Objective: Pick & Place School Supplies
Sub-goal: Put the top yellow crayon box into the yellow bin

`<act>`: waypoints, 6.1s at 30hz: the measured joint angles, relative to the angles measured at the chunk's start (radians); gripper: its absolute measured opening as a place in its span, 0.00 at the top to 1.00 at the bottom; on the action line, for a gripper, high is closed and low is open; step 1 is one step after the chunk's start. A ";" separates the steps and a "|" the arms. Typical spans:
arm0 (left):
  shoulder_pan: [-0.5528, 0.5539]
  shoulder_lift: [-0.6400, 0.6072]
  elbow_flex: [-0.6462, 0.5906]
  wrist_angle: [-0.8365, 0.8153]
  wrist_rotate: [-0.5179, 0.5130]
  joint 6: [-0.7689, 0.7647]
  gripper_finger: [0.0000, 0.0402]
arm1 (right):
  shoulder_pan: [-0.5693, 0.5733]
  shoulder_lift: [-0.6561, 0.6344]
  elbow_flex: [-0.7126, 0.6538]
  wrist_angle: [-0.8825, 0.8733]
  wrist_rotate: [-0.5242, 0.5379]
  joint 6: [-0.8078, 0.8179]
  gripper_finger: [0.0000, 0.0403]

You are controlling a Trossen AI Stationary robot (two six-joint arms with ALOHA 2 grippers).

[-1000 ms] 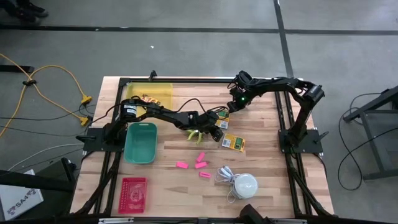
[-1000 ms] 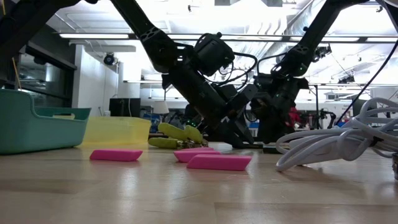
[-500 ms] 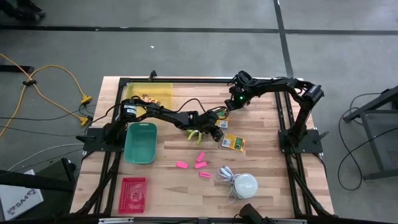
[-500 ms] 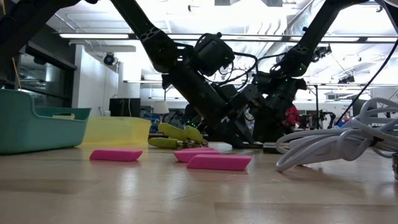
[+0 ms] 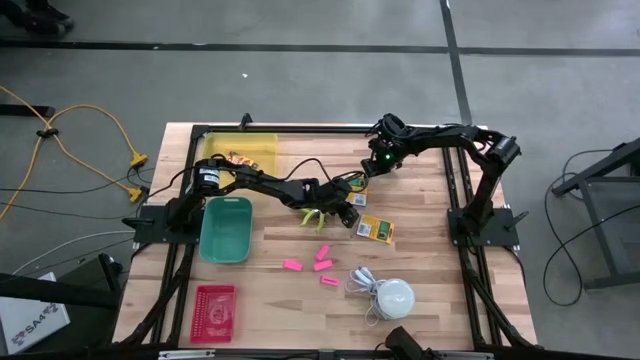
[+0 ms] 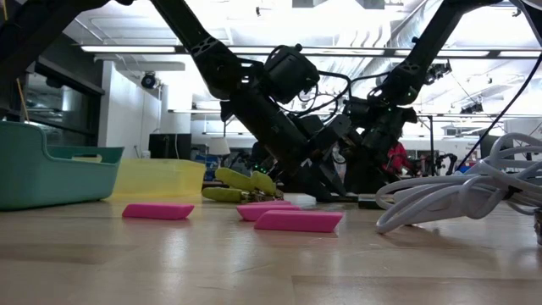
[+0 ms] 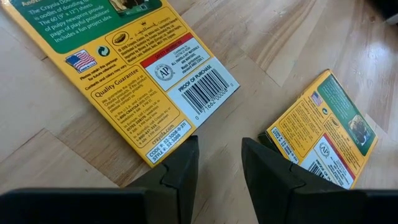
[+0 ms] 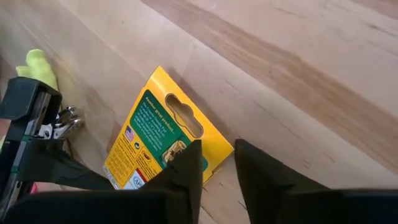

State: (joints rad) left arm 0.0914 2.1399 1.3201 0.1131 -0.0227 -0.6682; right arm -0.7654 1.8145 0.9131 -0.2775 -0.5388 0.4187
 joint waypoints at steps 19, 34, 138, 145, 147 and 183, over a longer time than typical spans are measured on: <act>-0.001 0.000 0.000 -0.003 0.022 0.000 0.70 | -0.001 0.000 0.000 -0.009 -0.039 -0.065 0.99; -0.001 0.000 0.000 -0.003 0.025 0.000 0.70 | -0.006 0.000 0.000 -0.012 -0.045 -0.084 0.99; -0.002 0.000 -0.002 0.004 0.021 -0.038 0.70 | -0.007 0.090 0.147 -0.102 0.009 -0.259 0.75; -0.002 0.000 -0.002 0.005 0.021 -0.040 0.70 | 0.023 0.101 0.151 -0.111 0.035 -0.263 0.75; -0.002 0.000 -0.002 0.006 0.021 -0.040 0.70 | 0.028 0.101 0.151 -0.115 0.036 -0.265 0.75; 0.006 0.000 -0.001 0.007 0.022 -0.035 0.70 | 0.035 0.107 0.162 -0.110 -0.017 -0.203 0.75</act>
State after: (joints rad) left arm 0.0971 2.1403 1.3193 0.1200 -0.0009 -0.7036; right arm -0.7303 1.9211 1.0755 -0.3874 -0.5555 0.2161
